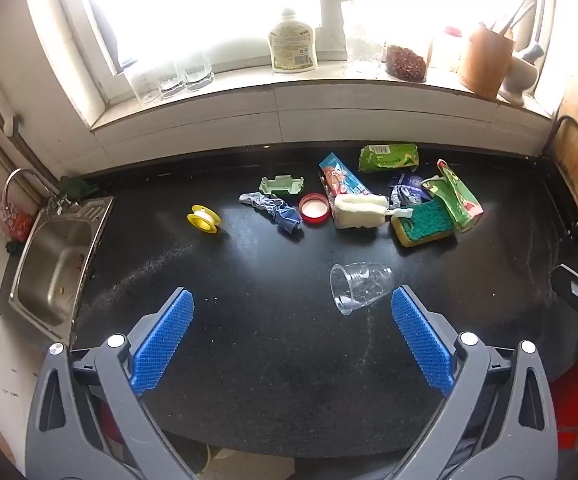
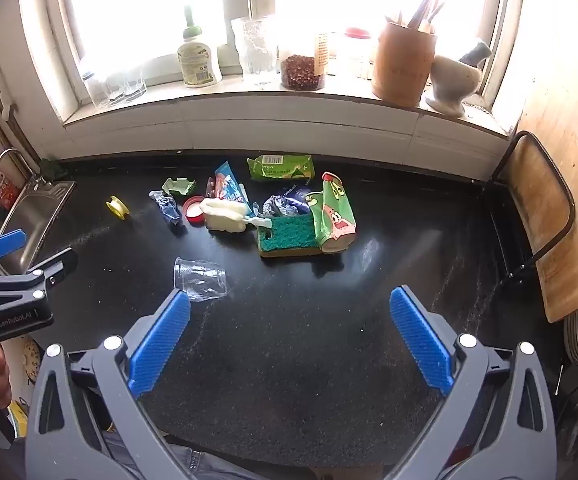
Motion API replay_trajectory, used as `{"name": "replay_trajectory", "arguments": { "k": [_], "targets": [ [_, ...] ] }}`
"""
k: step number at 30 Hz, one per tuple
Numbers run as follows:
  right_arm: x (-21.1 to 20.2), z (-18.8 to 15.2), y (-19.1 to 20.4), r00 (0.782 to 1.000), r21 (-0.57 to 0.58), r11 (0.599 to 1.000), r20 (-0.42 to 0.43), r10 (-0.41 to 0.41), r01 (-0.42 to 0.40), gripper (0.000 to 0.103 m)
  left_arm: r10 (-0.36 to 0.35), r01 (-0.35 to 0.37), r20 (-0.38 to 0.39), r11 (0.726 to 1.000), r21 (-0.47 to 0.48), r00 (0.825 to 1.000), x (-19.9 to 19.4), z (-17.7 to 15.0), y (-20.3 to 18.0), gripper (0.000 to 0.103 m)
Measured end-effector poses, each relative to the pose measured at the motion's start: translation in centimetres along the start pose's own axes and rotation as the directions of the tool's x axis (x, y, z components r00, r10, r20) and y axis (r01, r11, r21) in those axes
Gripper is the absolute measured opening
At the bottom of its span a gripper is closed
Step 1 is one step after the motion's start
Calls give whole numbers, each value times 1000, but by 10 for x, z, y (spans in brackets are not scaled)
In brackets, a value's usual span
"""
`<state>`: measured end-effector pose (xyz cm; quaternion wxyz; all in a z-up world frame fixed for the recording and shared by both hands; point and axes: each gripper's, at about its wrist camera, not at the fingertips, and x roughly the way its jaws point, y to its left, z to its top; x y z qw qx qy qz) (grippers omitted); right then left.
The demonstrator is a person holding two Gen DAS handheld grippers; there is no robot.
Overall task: Collect trash
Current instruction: 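Move both grippers toward the clear plastic cup and green paper cup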
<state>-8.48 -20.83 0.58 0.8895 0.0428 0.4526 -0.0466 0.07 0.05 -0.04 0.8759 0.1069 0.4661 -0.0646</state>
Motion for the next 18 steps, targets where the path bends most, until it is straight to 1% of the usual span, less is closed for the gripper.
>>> {"name": "replay_trajectory", "arguments": {
  "k": [5, 6, 8, 9, 12, 15, 16, 18],
  "targets": [
    [0, 1, -7, 1000, 5, 1000, -5, -3, 3, 97, -15, 15, -8, 1000, -8, 1000, -1, 0, -4, 97],
    [4, 6, -5, 1000, 2, 1000, -2, -8, 8, 97, -10, 10, -20, 999, -33, 1000, 3, 8, 3, 97],
    [6, 8, -6, 1000, 4, 1000, -8, -7, 7, 97, -11, 10, -25, 999, -35, 1000, 5, 10, 3, 97],
    [6, 8, -6, 1000, 6, 1000, -9, -8, 8, 97, -12, 11, -10, 999, -32, 1000, 3, 6, 4, 97],
    [4, 7, -3, 1000, 10, 1000, -9, -7, 7, 97, -11, 10, -15, 999, -31, 1000, 2, 7, 5, 97],
    [9, 9, -9, 1000, 15, 1000, -17, -2, 2, 97, -11, 10, -23, 999, -34, 1000, 4, 7, 7, 97],
    [9, 9, -10, 1000, 16, 1000, -16, -2, 2, 97, -5, 4, -26, 999, -37, 1000, 10, 5, 3, 97],
    [11, 9, -10, 1000, 19, 1000, -18, -7, 8, 97, -1, 0, -26, 999, -36, 1000, 11, 6, 3, 97]
  ]
}}
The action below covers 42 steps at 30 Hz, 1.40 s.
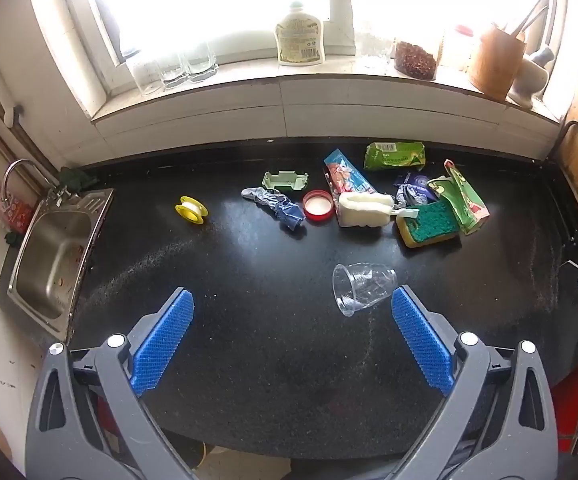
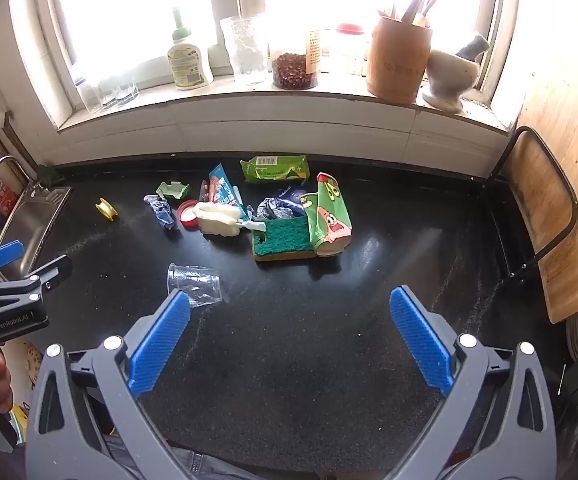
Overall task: Collect trash
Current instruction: 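Move both grippers toward the clear plastic cup and green paper cup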
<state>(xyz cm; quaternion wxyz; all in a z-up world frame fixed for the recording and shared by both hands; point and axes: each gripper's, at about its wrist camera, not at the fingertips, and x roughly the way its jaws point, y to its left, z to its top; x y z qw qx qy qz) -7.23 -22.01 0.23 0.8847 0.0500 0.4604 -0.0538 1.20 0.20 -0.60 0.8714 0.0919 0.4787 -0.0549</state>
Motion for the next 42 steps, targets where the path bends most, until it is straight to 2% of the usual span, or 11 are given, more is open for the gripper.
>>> {"name": "replay_trajectory", "arguments": {
  "k": [42],
  "targets": [
    [-2, -1, -1, 1000, 8, 1000, -6, -18, 18, 97, -21, 21, -8, 1000, -9, 1000, 2, 2, -2, 97]
  ]
}}
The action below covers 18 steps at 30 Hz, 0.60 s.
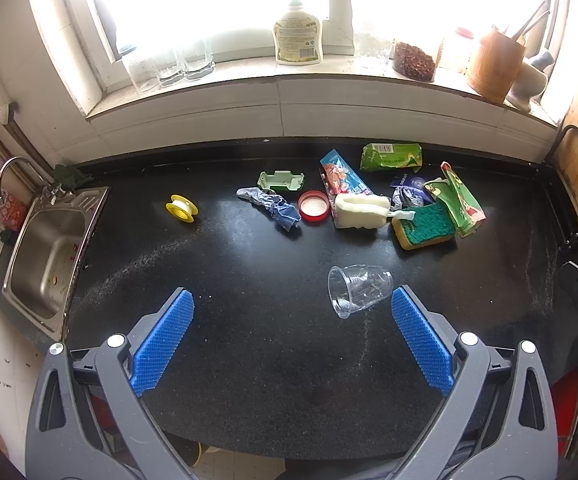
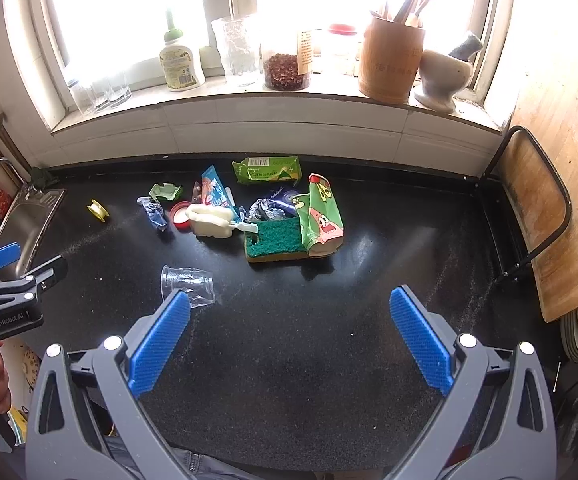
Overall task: Collect trash
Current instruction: 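Move both grippers toward the clear plastic cup and green paper cup, then grasp the clear plastic cup with the left gripper while the right grasps the green paper cup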
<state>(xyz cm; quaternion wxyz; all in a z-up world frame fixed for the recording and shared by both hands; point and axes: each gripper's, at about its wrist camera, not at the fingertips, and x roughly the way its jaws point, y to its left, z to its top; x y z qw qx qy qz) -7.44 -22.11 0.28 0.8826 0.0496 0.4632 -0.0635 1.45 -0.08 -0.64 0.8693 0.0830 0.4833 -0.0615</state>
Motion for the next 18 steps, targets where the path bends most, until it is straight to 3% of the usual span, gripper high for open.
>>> {"name": "replay_trajectory", "arguments": {
  "k": [13, 18],
  "targets": [
    [11, 4, -9, 1000, 17, 1000, -16, 8, -7, 97, -21, 22, -19, 999, 43, 1000, 15, 1, -5, 97],
    [31, 6, -16, 999, 13, 1000, -39, 13, -13, 97, -89, 87, 1, 983, 161, 996, 32, -4, -15, 97]
  ]
}}
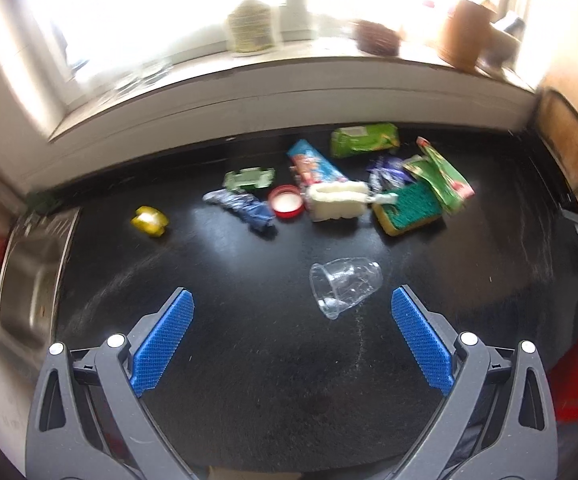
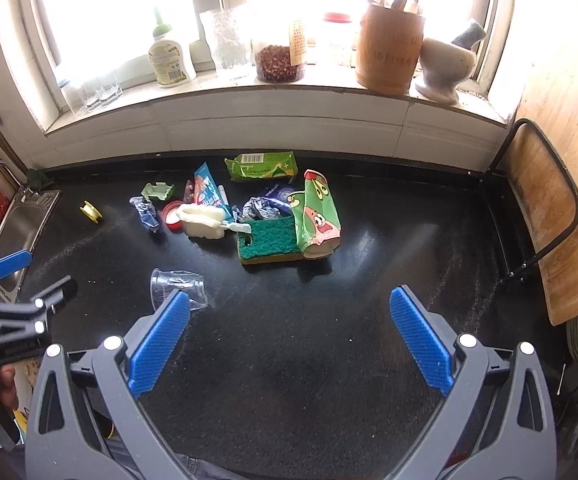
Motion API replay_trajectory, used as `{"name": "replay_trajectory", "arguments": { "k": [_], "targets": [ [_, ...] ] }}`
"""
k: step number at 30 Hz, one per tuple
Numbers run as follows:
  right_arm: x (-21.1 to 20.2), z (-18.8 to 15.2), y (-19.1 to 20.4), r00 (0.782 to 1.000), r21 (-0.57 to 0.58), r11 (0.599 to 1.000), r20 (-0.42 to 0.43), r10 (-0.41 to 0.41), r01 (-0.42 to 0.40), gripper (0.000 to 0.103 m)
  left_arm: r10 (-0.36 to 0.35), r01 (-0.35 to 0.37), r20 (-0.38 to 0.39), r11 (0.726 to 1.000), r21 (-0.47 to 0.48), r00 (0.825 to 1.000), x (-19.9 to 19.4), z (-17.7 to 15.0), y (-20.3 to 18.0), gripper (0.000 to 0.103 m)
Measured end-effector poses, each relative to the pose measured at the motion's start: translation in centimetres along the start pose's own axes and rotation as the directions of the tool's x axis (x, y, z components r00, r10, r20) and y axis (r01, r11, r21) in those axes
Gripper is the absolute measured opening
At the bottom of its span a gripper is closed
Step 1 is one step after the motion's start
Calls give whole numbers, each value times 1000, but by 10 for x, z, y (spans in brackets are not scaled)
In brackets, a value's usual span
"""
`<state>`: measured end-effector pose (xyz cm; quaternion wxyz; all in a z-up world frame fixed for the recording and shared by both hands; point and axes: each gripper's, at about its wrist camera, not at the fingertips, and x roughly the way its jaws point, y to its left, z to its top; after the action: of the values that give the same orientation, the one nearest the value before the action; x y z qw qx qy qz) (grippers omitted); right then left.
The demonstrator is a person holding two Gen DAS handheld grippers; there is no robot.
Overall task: Collect trash
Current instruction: 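Grasp the clear plastic cup with the left gripper while the right grasps the green paper cup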
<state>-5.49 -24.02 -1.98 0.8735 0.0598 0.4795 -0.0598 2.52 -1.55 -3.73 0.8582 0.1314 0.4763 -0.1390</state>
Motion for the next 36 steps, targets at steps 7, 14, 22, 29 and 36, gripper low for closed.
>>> {"name": "replay_trajectory", "arguments": {
  "k": [7, 14, 22, 29, 36],
  "targets": [
    [54, 11, -17, 999, -8, 1000, -51, 15, -15, 97, -63, 66, -20, 977, 201, 998, 54, 5, -28, 97],
    [142, 44, -35, 992, -20, 1000, -124, 21, -24, 97, -152, 171, -78, 896, 411, 985, 126, 10, -56, 97],
    [248, 70, -47, 955, -28, 999, -295, 15, -24, 81, -140, 196, -149, 850, 489, 979, 193, 3, -69, 91],
    [244, 68, -55, 951, -23, 997, -304, 64, -74, 53, -164, 237, -198, 865, 443, 966, 197, -1, -73, 52],
    [168, 68, -54, 982, -15, 997, -173, 77, -81, 53, -151, 188, -150, 941, 281, 977, 153, 19, -61, 49]
  ]
}}
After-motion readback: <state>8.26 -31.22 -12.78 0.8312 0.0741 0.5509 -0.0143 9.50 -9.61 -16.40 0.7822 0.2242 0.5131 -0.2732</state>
